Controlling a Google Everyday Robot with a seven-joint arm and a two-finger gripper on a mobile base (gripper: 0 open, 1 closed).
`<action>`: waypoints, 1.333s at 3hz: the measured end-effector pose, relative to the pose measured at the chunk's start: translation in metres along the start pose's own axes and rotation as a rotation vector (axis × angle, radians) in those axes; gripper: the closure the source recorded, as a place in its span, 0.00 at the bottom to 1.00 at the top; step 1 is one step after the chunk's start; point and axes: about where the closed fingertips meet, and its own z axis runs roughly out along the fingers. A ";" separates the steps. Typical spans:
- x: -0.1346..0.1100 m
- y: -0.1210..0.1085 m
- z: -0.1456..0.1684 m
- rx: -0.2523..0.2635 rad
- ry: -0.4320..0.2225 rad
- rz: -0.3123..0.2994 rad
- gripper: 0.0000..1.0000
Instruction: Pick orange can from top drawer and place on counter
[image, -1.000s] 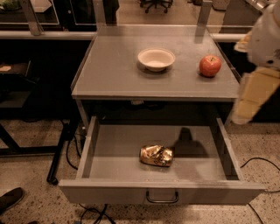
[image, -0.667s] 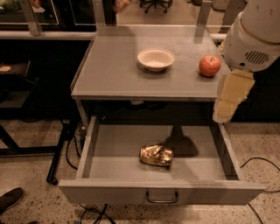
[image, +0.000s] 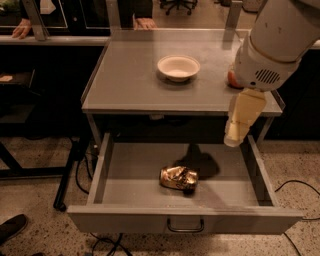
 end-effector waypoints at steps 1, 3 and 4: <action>-0.003 0.004 0.006 -0.010 -0.022 -0.003 0.00; -0.015 0.014 0.072 -0.080 -0.087 0.000 0.00; -0.015 0.014 0.072 -0.080 -0.087 0.000 0.00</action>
Offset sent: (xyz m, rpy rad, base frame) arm 0.0113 0.0371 -0.0900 0.1128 0.0614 0.0498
